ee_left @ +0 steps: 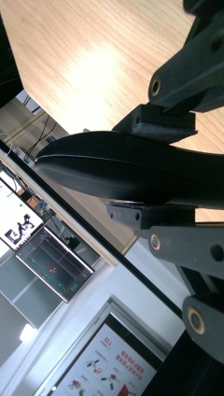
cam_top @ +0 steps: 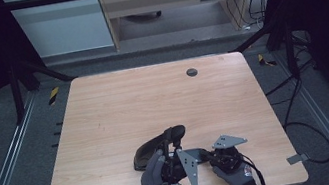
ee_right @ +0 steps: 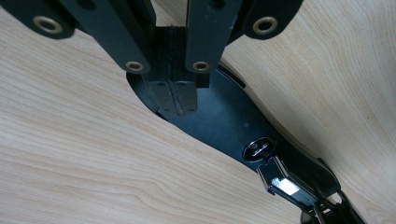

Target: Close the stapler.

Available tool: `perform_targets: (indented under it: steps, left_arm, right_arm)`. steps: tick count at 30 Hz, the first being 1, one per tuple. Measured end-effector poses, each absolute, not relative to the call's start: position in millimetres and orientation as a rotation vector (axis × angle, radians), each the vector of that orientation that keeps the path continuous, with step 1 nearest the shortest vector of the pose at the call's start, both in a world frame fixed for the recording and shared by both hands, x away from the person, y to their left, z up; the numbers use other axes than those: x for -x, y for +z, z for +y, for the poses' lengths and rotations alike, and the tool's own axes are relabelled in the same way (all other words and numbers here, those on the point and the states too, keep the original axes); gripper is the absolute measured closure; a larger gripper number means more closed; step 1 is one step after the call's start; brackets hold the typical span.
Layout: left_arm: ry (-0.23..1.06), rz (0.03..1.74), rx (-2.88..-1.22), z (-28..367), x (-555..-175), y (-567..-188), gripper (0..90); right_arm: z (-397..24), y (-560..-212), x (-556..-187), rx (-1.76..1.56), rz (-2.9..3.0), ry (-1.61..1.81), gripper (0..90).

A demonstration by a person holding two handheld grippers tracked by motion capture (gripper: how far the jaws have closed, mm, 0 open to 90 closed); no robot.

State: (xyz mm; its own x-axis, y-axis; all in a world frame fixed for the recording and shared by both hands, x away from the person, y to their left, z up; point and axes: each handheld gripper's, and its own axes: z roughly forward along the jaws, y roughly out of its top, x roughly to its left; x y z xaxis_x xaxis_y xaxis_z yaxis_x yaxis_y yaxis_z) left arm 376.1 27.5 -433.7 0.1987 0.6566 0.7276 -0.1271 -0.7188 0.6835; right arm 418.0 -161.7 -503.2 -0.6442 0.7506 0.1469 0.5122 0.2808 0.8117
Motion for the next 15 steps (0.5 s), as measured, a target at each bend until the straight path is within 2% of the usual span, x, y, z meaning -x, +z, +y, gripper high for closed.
perform_targets:
  steps: [15]
  left_arm:
    - [1.68, 0.381, -1.912, 9.6, -374.8, -453.2, 63.6]
  right_arm:
    - [-162.5, -503.6, -418.3, -1.156, 2.283, 1.298, 90.0]
